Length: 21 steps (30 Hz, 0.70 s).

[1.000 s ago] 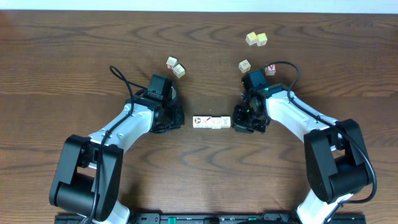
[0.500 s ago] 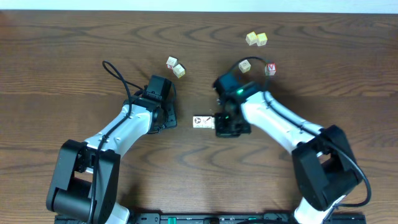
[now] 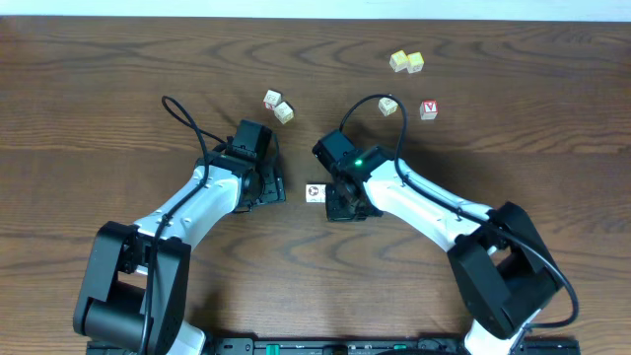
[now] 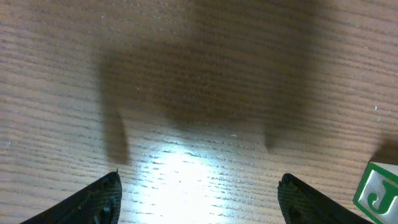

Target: Lift 4 blocks

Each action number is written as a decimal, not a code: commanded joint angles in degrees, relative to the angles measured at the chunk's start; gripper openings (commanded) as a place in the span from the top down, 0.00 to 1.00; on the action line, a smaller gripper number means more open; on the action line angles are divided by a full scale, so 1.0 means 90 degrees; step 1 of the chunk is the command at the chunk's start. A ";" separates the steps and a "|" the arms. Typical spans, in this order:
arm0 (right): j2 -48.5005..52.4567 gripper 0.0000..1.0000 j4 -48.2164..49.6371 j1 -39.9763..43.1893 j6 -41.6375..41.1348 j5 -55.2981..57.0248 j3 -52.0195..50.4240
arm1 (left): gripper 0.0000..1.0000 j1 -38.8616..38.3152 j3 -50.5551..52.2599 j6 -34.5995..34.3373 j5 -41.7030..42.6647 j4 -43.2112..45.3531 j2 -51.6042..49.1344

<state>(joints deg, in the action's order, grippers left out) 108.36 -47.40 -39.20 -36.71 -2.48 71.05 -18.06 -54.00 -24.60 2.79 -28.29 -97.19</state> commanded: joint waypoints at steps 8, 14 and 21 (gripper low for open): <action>0.0284 0.99 0.0284 -0.0061 -0.0104 0.0131 -0.0073 | 0.18 0.0034 0.0000 0.0032 -0.0100 -0.0039 0.0109; 0.0284 0.99 0.0495 -0.0058 -0.0097 0.0274 -0.0073 | 0.18 0.0034 0.0000 0.0032 -0.0102 -0.0039 0.0109; 0.0284 0.99 0.0576 -0.0053 0.0032 0.0301 -0.0073 | 0.18 0.0034 0.0000 0.0032 -0.0102 -0.0041 0.0109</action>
<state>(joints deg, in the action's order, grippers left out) 110.54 -42.54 -39.20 -36.86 -1.08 70.63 -18.06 -54.00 -24.60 2.79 -28.34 -97.19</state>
